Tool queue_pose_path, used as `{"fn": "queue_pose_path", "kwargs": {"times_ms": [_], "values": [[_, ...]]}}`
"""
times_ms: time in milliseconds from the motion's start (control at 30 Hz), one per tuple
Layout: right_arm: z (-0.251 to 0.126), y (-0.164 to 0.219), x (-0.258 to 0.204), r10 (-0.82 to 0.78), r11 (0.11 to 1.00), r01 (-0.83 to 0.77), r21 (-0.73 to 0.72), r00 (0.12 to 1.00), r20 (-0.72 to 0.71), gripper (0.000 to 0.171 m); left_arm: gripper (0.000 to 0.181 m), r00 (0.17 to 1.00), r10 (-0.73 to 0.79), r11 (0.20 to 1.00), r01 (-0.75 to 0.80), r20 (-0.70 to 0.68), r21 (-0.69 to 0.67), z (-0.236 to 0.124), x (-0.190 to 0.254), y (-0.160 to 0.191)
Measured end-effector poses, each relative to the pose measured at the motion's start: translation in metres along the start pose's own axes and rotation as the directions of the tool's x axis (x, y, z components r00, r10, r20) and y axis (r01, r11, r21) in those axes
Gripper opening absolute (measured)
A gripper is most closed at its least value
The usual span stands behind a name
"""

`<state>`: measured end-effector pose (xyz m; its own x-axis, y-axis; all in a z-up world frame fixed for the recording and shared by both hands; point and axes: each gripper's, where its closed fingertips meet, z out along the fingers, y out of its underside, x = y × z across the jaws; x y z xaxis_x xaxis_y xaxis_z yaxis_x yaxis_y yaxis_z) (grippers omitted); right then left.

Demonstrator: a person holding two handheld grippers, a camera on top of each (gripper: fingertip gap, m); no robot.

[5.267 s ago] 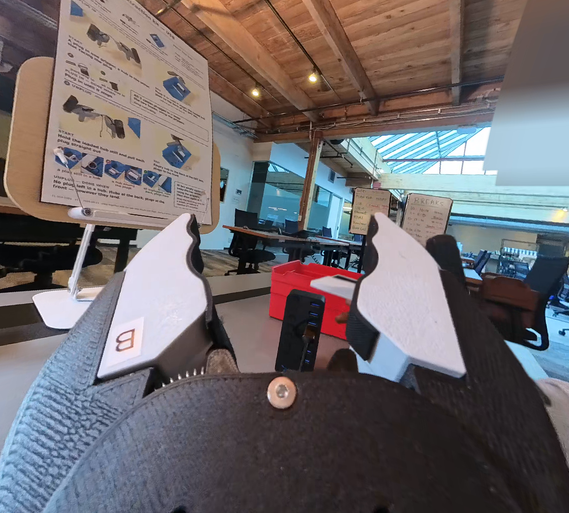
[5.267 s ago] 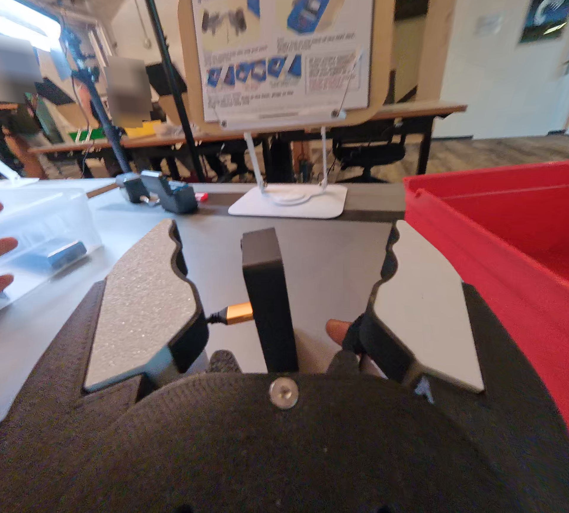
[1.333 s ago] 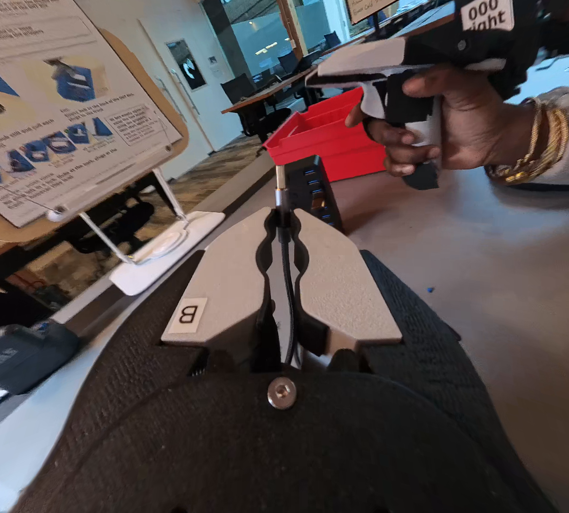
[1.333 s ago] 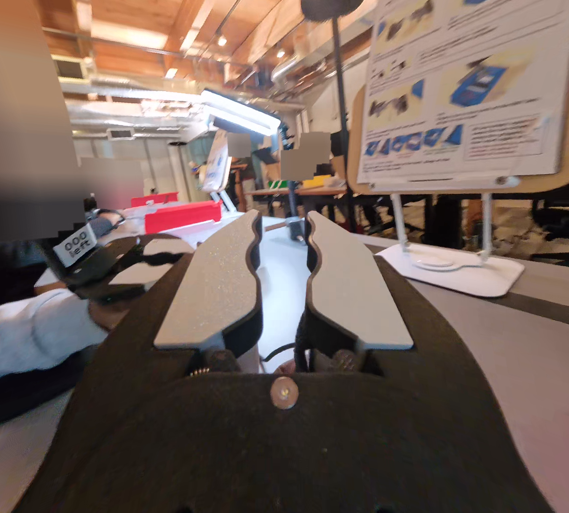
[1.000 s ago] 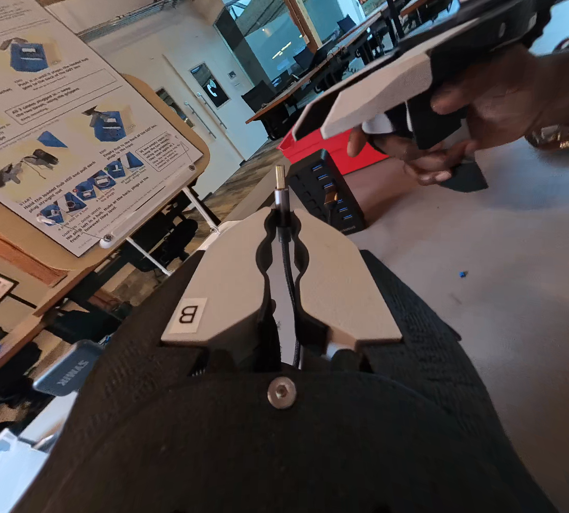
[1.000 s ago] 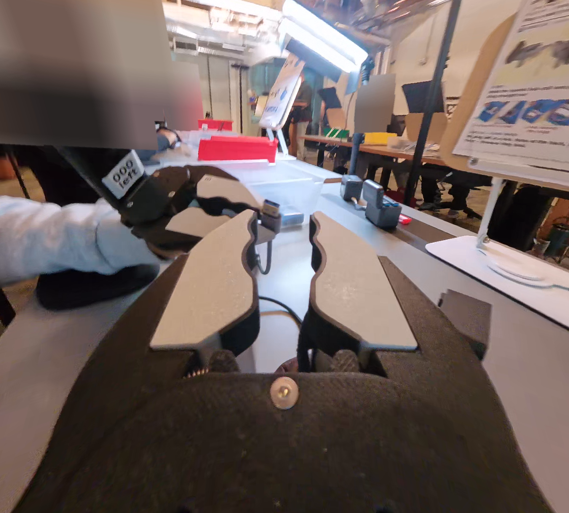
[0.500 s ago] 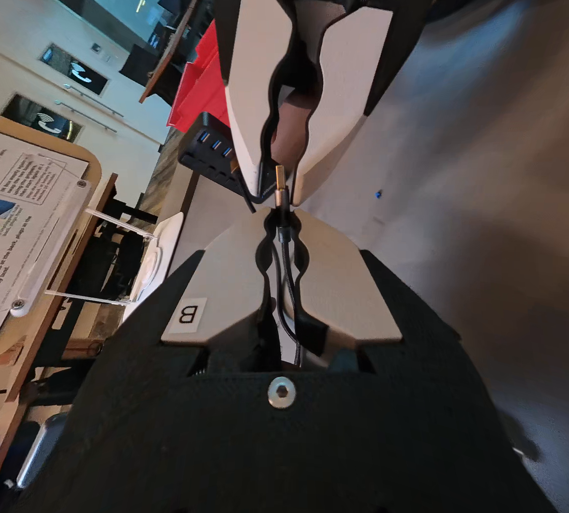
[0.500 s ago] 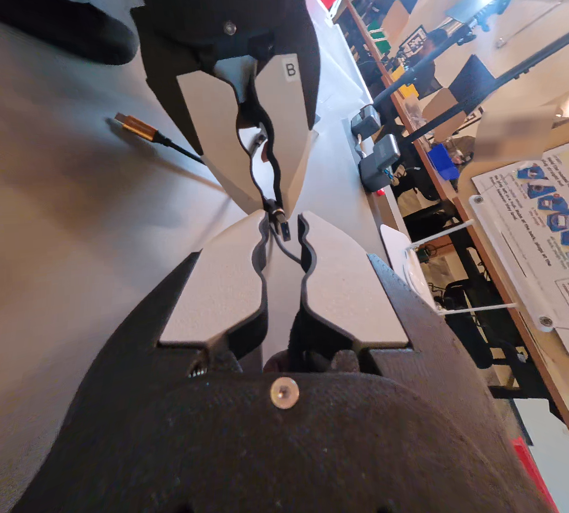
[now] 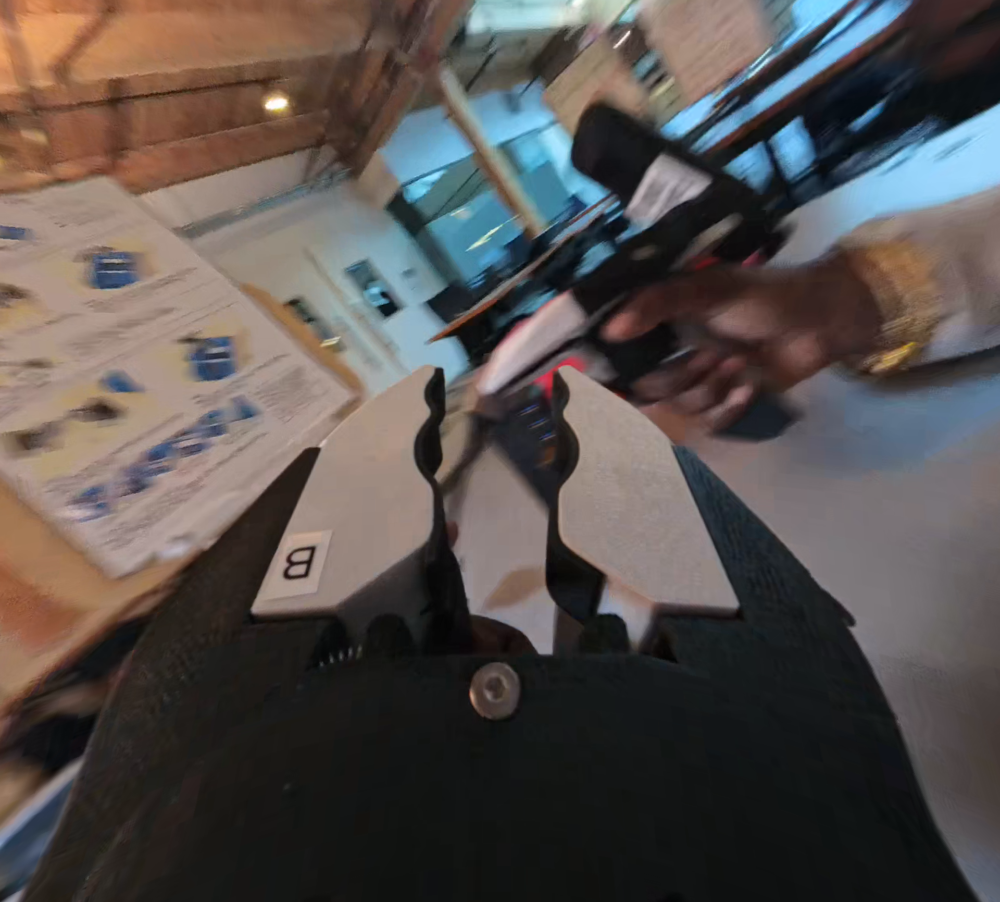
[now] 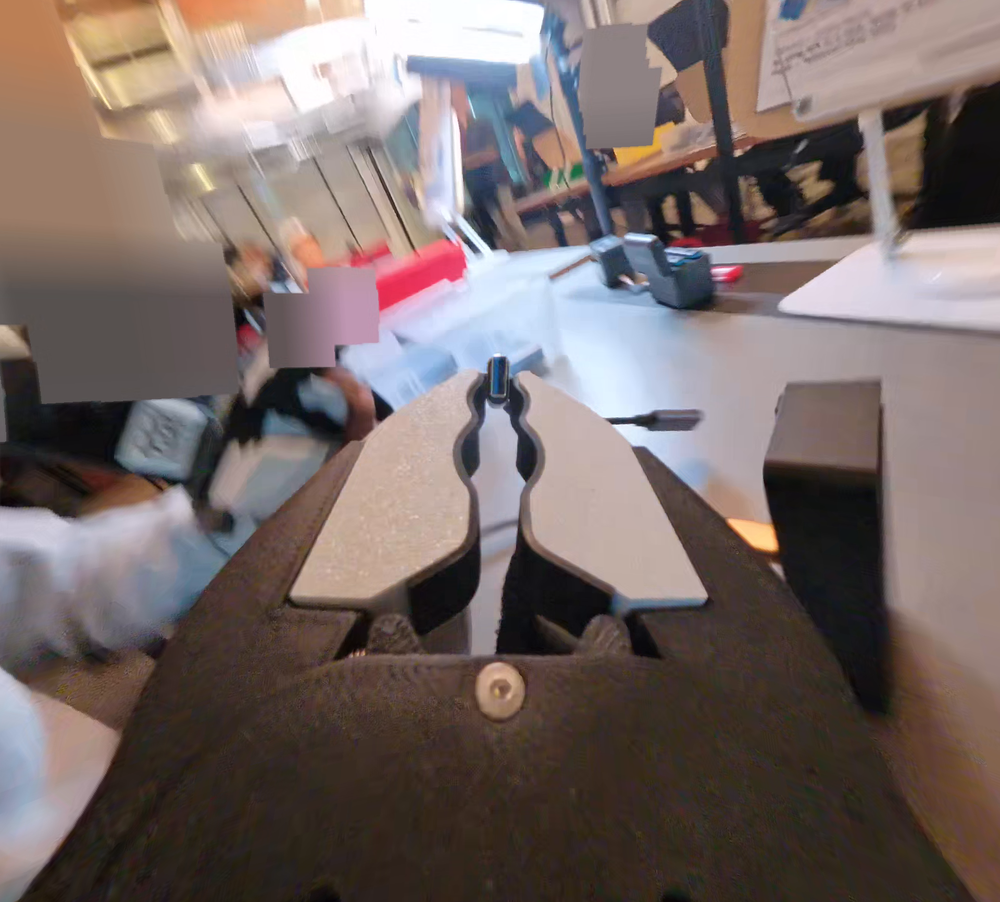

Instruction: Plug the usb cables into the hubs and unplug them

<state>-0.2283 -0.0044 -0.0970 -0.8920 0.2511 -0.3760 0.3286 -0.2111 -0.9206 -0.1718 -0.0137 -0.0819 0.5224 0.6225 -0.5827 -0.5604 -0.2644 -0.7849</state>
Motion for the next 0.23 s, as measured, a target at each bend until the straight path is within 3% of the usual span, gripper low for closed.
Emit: {"fn": "queue_pose_path", "kwargs": {"times_ms": [100, 167, 233], "values": [[-0.005, -0.016, 0.001, 0.357, 0.914, -0.381, 0.138, 0.918, 0.173, 0.008, 0.033, 0.922, -0.257, 0.965, 0.262, -0.289, -0.022, 0.006, 0.05, -0.002], [-0.008, -0.023, -0.006, 0.493, 0.821, -0.553, 0.143, 0.812, 0.312, 0.008, 0.034, 0.921, -0.332, 0.943, 0.316, -0.203, -0.106, 0.016, 0.046, 0.016], [-0.008, -0.025, -0.018, 0.557, 0.764, -0.639, 0.091, 0.724, 0.407, 0.008, 0.04, 0.958, -0.282, 0.953, 0.274, -0.048, -0.126, 0.019, 0.022, 0.032]]}}
